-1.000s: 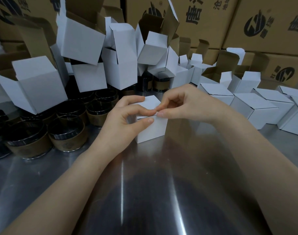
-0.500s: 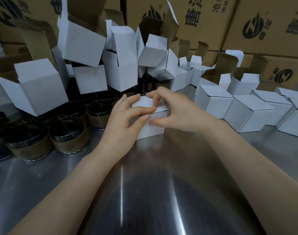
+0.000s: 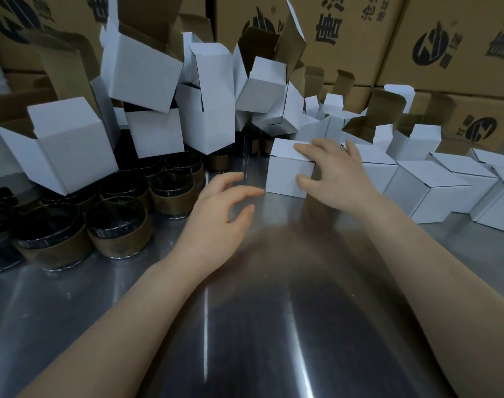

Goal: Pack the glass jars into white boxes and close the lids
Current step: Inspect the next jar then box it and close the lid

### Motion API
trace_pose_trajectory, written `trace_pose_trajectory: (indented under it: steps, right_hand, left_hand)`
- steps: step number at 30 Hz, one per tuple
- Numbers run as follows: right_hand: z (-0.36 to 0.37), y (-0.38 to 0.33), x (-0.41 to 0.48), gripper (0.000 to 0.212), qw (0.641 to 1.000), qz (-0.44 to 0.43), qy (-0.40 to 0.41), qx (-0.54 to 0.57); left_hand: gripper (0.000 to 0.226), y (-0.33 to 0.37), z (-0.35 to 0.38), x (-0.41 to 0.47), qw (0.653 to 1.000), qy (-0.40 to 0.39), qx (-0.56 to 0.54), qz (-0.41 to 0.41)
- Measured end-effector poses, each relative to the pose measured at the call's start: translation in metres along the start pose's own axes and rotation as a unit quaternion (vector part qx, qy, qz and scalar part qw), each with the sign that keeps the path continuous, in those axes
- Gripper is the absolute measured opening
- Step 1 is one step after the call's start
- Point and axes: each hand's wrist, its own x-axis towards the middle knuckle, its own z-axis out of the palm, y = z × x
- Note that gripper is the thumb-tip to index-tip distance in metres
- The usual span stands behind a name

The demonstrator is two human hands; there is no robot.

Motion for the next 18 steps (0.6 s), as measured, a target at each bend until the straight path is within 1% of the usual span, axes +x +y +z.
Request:
trace_pose_trajectory:
  steps: [4, 8, 13, 18]
  right_hand:
    - [0.0029, 0.0001, 0.0045, 0.055, 0.995, 0.039, -0.026, -0.085]
    - [0.0037, -0.0015, 0.0056, 0.054, 0.989, 0.058, -0.020, -0.134]
    - [0.0008, -0.0036, 0.0049, 0.050, 0.975, 0.096, 0.025, -0.201]
    - [-0.0052, -0.0047, 0.0057, 0.033, 0.963, 0.145, 0.063, -0.216]
  left_hand:
    - [0.027, 0.0001, -0.0001, -0.0006, 1.000, -0.011, 0.005, -0.014]
    - [0.026, 0.0007, -0.0004, -0.0009, 1.000, -0.016, 0.010, -0.022]
    - [0.025, 0.0002, 0.0004, -0.0005, 0.999, -0.020, 0.014, -0.022]
    - [0.024, -0.0012, 0.0021, -0.0004, 1.000, -0.019, 0.005, -0.023]
